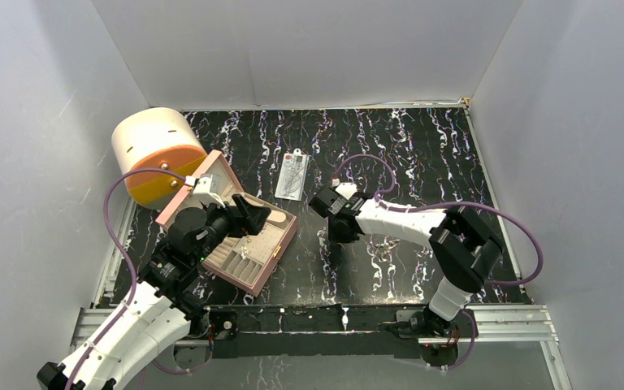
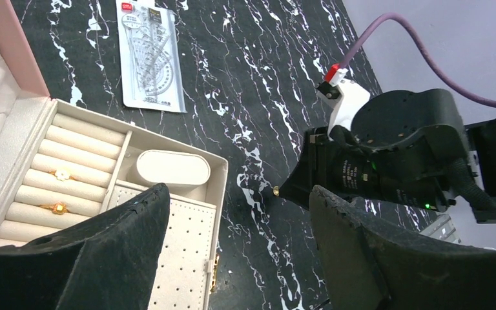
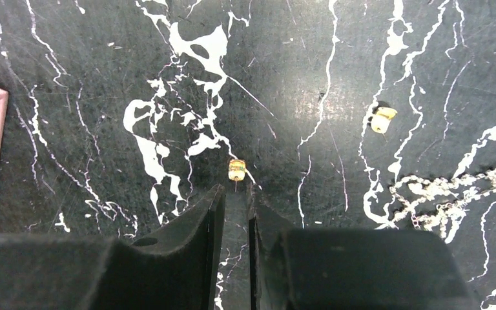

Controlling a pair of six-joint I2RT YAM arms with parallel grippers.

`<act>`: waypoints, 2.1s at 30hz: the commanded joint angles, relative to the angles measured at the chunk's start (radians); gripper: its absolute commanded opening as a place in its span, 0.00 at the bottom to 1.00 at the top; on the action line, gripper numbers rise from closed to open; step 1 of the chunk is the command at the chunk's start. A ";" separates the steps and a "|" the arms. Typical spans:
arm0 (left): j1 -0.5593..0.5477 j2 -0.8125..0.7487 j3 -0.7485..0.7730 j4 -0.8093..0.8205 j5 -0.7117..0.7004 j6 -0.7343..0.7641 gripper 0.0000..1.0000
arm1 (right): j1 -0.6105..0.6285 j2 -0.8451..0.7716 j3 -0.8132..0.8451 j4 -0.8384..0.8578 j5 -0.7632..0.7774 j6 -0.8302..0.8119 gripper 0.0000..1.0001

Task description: Organize the mixed jewelry

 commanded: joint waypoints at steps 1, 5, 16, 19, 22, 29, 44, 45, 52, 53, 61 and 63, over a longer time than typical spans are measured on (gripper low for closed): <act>0.003 -0.002 0.000 0.033 -0.005 -0.005 0.76 | -0.008 0.024 0.036 0.011 -0.006 -0.009 0.27; 0.003 -0.001 -0.003 0.036 -0.005 -0.005 0.76 | -0.012 0.026 0.033 0.026 -0.010 -0.014 0.26; 0.003 0.008 -0.004 0.041 -0.001 -0.003 0.76 | -0.014 0.028 0.041 0.017 -0.011 -0.015 0.15; 0.003 0.011 -0.005 0.041 0.001 -0.004 0.76 | -0.014 0.029 0.041 0.017 -0.006 -0.020 0.14; 0.003 0.011 -0.004 0.041 0.004 -0.004 0.76 | -0.015 0.033 0.044 0.018 -0.004 -0.023 0.14; 0.003 0.009 -0.007 0.040 0.005 -0.006 0.76 | -0.016 0.032 0.046 0.037 -0.001 -0.044 0.20; 0.003 0.014 -0.007 0.034 0.015 -0.009 0.76 | -0.018 0.041 0.040 0.042 0.004 -0.043 0.12; 0.003 0.014 -0.006 0.032 0.015 -0.009 0.76 | -0.019 0.041 0.040 0.041 0.004 -0.040 0.13; 0.003 0.014 -0.007 0.032 0.016 -0.010 0.76 | -0.020 0.037 0.039 0.028 0.004 -0.033 0.13; 0.003 0.015 -0.006 0.032 0.017 -0.010 0.76 | -0.021 0.034 0.037 0.029 0.004 -0.033 0.11; 0.003 0.018 -0.004 0.031 0.028 -0.017 0.76 | -0.027 -0.022 -0.001 0.092 -0.029 -0.043 0.00; 0.003 0.020 -0.001 0.026 0.036 -0.024 0.76 | -0.040 -0.067 -0.038 0.160 -0.074 -0.060 0.00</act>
